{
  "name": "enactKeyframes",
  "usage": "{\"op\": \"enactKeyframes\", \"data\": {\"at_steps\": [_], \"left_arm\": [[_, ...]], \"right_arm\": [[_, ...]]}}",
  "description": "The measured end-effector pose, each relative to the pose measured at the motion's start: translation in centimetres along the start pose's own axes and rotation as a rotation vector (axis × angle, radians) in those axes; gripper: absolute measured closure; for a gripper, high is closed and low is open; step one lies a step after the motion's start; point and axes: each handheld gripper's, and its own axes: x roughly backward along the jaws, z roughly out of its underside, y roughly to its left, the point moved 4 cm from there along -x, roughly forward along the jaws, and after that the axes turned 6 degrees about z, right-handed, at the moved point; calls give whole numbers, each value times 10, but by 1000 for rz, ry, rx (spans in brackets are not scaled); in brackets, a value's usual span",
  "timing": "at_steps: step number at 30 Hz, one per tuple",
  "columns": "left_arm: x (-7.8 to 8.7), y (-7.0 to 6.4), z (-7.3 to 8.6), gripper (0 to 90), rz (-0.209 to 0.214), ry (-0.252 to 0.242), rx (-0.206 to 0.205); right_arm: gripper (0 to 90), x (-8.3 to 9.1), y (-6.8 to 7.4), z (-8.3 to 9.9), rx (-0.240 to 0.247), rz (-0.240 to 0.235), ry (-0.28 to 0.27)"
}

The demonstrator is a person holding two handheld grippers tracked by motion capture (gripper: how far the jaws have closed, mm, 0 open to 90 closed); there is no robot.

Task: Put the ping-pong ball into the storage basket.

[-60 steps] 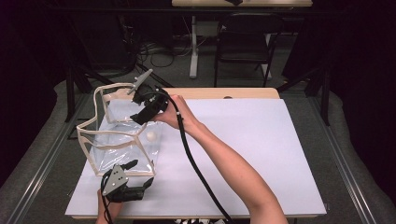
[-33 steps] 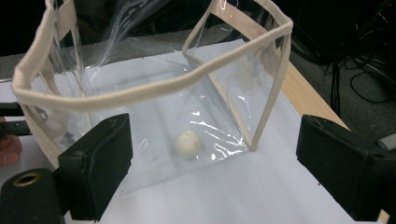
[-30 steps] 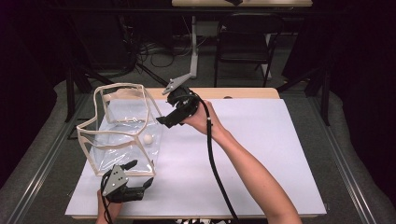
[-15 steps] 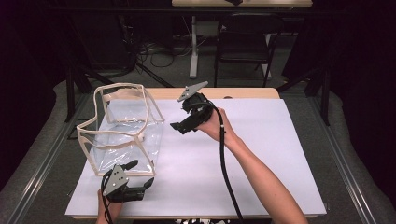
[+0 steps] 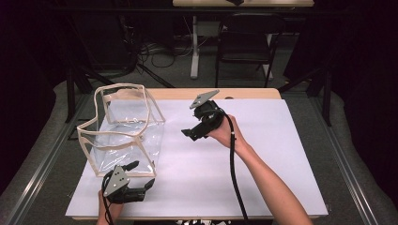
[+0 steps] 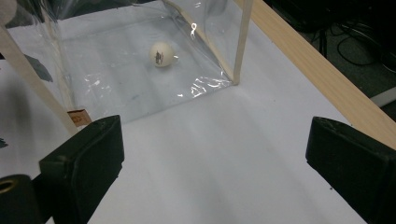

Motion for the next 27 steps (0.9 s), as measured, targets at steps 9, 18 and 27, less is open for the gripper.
{"op": "enactKeyframes", "data": {"at_steps": [9, 18, 27], "left_arm": [[0, 0, 0, 161, 0, 0, 0], [0, -1, 0, 161, -2, 1, -1], [0, -1, 0, 161, -2, 0, 0]], "right_arm": [[21, 3, -3, 20, -9, 19, 15], [9, 7, -3, 38, -23, 36, 32], [8, 12, -3, 49, -25, 49, 31]]}}
